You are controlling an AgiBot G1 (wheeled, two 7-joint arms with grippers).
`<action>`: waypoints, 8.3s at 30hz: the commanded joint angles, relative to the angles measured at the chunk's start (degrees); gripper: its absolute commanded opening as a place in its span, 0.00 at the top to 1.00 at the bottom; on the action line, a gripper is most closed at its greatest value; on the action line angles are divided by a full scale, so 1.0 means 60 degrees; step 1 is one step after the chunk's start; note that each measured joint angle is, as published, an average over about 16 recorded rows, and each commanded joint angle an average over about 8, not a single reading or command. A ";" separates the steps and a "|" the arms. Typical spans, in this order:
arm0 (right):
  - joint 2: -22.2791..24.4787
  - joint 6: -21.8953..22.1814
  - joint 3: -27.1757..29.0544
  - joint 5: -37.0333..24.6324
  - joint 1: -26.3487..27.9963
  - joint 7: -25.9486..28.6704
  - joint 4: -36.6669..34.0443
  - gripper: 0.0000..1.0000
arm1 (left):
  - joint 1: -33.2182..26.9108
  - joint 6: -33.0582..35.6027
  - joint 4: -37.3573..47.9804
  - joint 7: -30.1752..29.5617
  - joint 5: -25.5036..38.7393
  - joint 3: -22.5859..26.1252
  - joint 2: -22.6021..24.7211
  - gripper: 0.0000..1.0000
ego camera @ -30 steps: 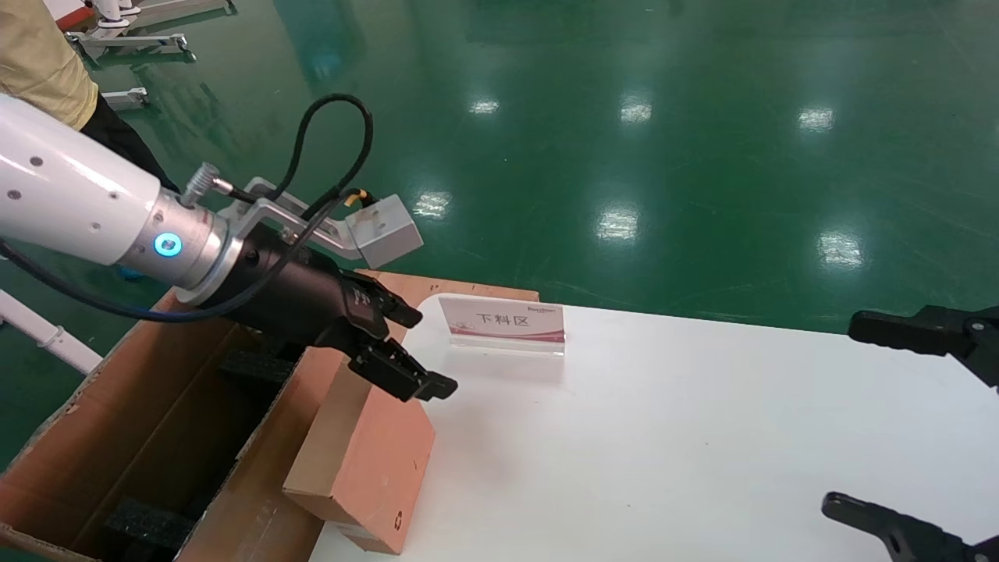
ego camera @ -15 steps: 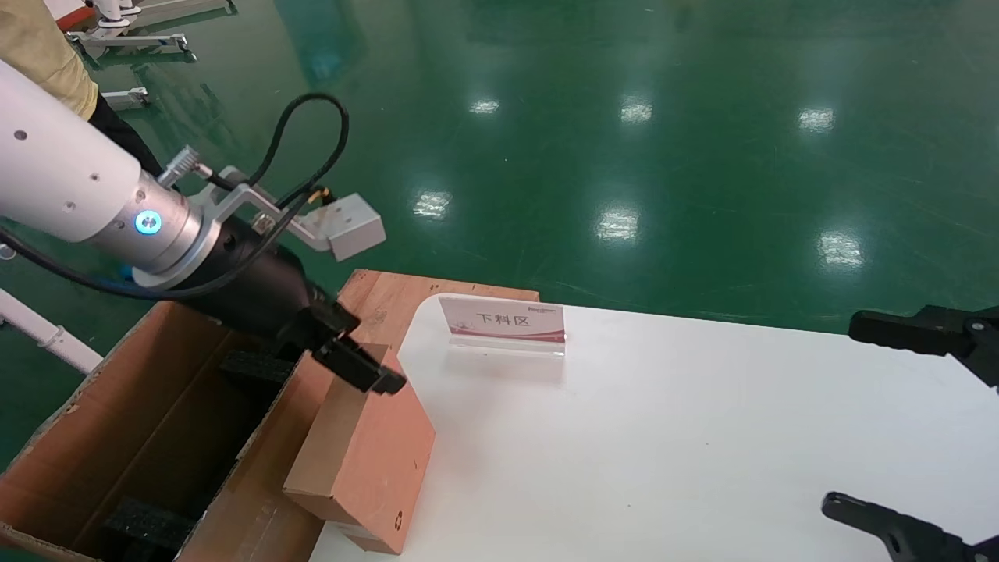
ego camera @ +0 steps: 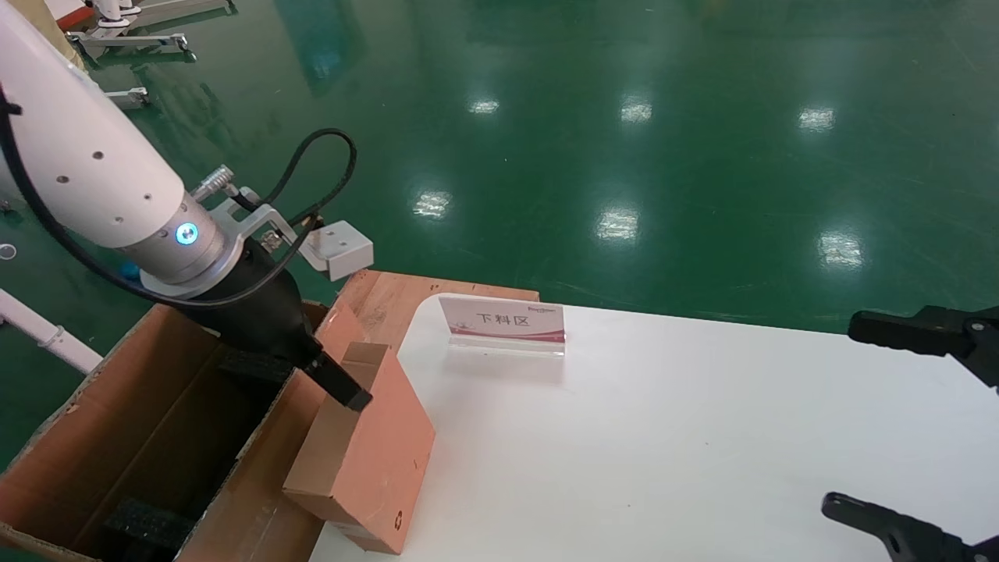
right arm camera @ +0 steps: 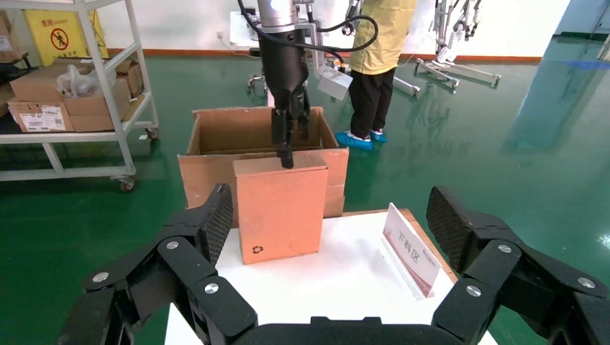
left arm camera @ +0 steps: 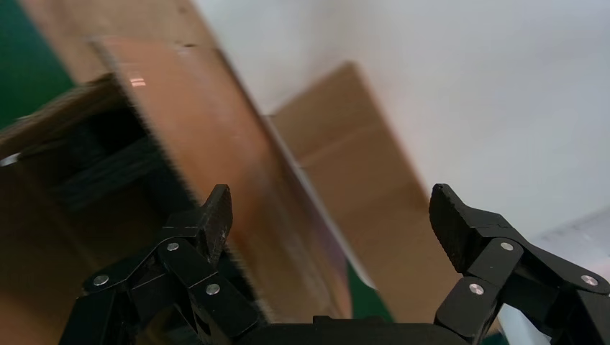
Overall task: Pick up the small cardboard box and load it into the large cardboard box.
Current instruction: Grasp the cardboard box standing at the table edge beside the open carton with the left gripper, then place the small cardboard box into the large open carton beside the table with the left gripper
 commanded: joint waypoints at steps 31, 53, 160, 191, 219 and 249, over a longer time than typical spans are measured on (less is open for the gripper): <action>0.0009 0.0009 -0.0021 0.0014 0.0004 -0.0010 0.0000 0.00 | 0.0123 -0.0840 -0.0029 -0.0275 -0.0411 0.0301 -0.0341 0.00; 0.0014 0.0015 -0.0035 0.0024 0.0007 -0.0017 0.0000 0.00 | 0.0357 -0.0535 0.0031 -0.0713 -0.0569 0.0614 -0.0024 0.00; 0.0023 0.0023 -0.0060 0.0041 0.0016 -0.0033 -0.0012 1.00 | -0.6723 0.0569 0.1067 0.0066 -0.1240 0.3405 0.0344 1.00; 0.0030 0.0031 -0.0078 0.0053 0.0020 -0.0042 -0.0012 0.00 | -0.6663 0.0219 0.1026 0.1454 -0.1481 0.7628 -0.1818 1.00; 0.0036 0.0037 -0.0093 0.0064 0.0023 -0.0049 -0.0013 0.00 | -0.4621 -0.1221 0.2436 0.2446 -0.0819 0.8079 -0.1240 1.00; 0.0043 0.0044 -0.0109 0.0075 0.0027 -0.0057 -0.0013 0.00 | -0.2838 -0.2478 0.5001 0.3862 -0.1338 0.7845 -0.0359 1.00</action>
